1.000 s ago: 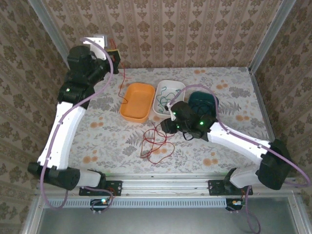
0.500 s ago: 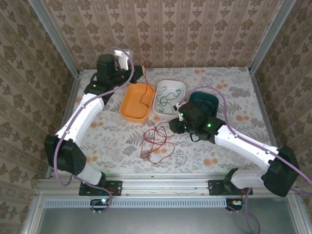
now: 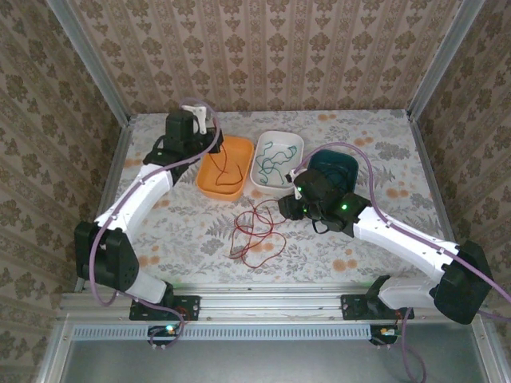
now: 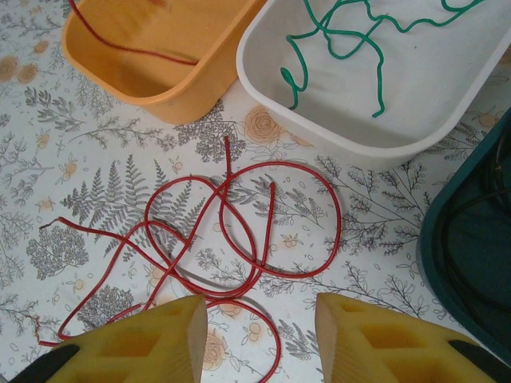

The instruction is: Untangle the cables

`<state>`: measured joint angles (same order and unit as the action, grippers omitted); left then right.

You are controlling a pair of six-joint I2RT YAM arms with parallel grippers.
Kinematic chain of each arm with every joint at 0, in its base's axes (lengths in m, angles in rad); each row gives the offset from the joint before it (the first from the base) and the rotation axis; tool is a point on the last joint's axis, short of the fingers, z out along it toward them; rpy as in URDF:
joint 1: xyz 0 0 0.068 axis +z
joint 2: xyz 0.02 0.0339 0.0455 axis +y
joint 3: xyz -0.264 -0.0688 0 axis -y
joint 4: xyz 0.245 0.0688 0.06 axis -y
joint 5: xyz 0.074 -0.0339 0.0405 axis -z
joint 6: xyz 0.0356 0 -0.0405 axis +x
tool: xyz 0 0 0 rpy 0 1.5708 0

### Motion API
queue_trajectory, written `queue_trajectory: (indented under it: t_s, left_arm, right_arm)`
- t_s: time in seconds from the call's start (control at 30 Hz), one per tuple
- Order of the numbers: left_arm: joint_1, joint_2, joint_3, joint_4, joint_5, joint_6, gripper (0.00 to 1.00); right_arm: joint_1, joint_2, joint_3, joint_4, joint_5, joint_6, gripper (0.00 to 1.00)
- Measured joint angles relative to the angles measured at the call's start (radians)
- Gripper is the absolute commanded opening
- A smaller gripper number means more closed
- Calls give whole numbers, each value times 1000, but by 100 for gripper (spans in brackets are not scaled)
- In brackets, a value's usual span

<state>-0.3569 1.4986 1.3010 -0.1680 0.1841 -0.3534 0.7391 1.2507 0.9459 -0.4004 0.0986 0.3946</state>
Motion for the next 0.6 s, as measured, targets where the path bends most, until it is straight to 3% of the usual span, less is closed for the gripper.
queue_trajectory:
  t_s: [0.27, 0.6]
  left_arm:
    - [10, 182, 253, -43, -13, 63, 0]
    - [-108, 394, 188, -214, -80, 82, 2]
  right_arm:
    - [-2, -2, -12, 0, 3, 2, 42]
    - [-4, -4, -25, -1, 4, 2, 42]
